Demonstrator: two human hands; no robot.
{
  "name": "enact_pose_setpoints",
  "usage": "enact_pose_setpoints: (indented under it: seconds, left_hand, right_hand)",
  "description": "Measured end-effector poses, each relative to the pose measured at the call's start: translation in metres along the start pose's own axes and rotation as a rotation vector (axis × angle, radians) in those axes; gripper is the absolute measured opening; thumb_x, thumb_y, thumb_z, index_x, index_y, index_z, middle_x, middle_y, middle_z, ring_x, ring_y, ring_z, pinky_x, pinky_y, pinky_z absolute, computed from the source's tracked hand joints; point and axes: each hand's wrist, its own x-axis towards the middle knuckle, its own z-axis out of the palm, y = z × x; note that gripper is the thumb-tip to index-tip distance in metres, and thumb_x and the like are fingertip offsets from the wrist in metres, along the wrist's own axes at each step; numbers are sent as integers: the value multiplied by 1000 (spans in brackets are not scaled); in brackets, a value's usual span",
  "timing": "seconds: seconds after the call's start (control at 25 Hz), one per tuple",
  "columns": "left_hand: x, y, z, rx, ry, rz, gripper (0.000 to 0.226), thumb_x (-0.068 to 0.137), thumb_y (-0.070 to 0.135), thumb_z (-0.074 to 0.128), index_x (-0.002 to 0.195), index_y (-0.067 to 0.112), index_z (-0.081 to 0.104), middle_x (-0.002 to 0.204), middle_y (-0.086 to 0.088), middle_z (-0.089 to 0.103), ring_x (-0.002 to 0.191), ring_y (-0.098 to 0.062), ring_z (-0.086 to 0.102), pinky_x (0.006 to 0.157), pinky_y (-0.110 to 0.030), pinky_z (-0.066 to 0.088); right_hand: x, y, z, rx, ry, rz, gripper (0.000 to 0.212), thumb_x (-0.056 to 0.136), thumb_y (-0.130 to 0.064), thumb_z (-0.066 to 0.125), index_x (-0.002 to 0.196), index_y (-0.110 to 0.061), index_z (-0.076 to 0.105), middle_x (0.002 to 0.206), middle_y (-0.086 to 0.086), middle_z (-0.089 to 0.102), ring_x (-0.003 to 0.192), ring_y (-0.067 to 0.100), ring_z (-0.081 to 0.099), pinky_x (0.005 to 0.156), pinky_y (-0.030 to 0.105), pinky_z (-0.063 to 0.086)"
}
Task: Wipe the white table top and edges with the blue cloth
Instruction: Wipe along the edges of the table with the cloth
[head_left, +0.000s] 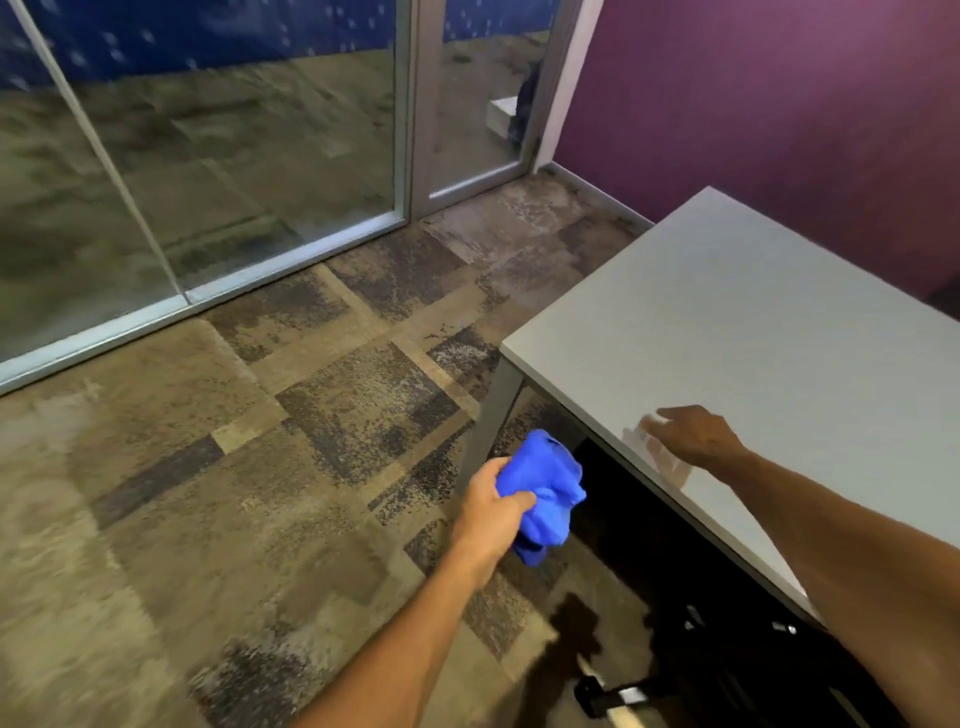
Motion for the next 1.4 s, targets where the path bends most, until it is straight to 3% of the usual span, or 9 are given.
enact_pose_setpoints:
  seconds: [0.16, 0.4, 0.56, 0.6, 0.84, 1.0, 1.08, 1.16, 1.4]
  left_hand:
    - [-27, 52, -32, -340, 32, -56, 37, 81, -15, 54, 103, 12, 65, 86, -5, 76, 79, -18, 70, 64, -26, 54]
    - [-72, 114, -105, -499, 165, -87, 34, 80, -13, 62, 108, 6, 60, 92, -13, 73, 80, -26, 67, 68, -35, 53]
    - [-105, 155, -159, -467, 233, -28, 38, 76, -11, 69, 110, 3, 61, 96, -16, 72, 79, -26, 68, 73, -36, 55]
    - [-112, 165, -170, -459, 245, -5, 37, 77, -12, 68, 109, 5, 60, 97, -16, 70, 78, -26, 67, 73, -37, 54]
    - [-146, 199, -216, -306, 234, 182, 45, 79, -11, 66, 108, 18, 47, 100, -7, 62, 77, -19, 61, 66, -32, 49]
    - [-139, 207, -224, -35, 87, 269, 50, 77, -14, 58, 104, 24, 40, 103, -8, 50, 87, -21, 54, 79, -41, 48]
    - [-126, 209, -225, -5, 6, 297, 52, 76, -16, 57, 102, 26, 41, 106, -9, 47, 86, -18, 53, 78, -40, 48]
    - [-109, 215, -224, -22, -30, 307, 53, 68, -7, 64, 104, 27, 45, 106, -8, 53, 81, -11, 58, 75, -34, 52]
    - [-50, 235, -229, -132, 5, 336, 63, 63, 16, 87, 120, 23, 61, 100, -9, 75, 88, -19, 71, 76, -32, 59]
  right_hand:
    - [-64, -27, -15, 360, -10, -44, 51, 101, -36, 65, 148, -17, 58, 149, 10, 60, 137, 31, 56, 120, 44, 38]
    - [-160, -97, -39, 795, 38, -177, 37, 104, -37, 61, 141, -31, 61, 141, -2, 63, 122, 20, 65, 113, 47, 48]
    - [-225, -153, -56, 937, 58, -284, 26, 103, -35, 63, 129, -39, 65, 122, -15, 65, 108, 4, 69, 80, 11, 52]
    - [-238, -167, -59, 957, 63, -313, 25, 103, -32, 64, 127, -38, 66, 119, -15, 67, 104, 3, 71, 77, 10, 51]
    - [-300, -243, -58, 944, 46, -557, 21, 100, -38, 67, 121, -40, 68, 117, -16, 74, 105, 3, 73, 96, 28, 58]
    - [-303, -282, -53, 747, -70, -700, 54, 91, -45, 77, 141, -35, 61, 141, -11, 64, 131, 4, 58, 114, 34, 47]
    - [-292, -293, -50, 647, -138, -752, 84, 79, -60, 81, 153, -38, 48, 156, -15, 48, 141, 1, 45, 116, 27, 37]
    - [-270, -301, -49, 623, -213, -801, 93, 75, -60, 84, 156, -41, 44, 156, -17, 48, 140, -2, 47, 115, 26, 39]
    - [-191, -316, -58, 819, -225, -812, 38, 83, -36, 86, 119, -27, 76, 113, -5, 78, 107, 15, 74, 97, 40, 59]
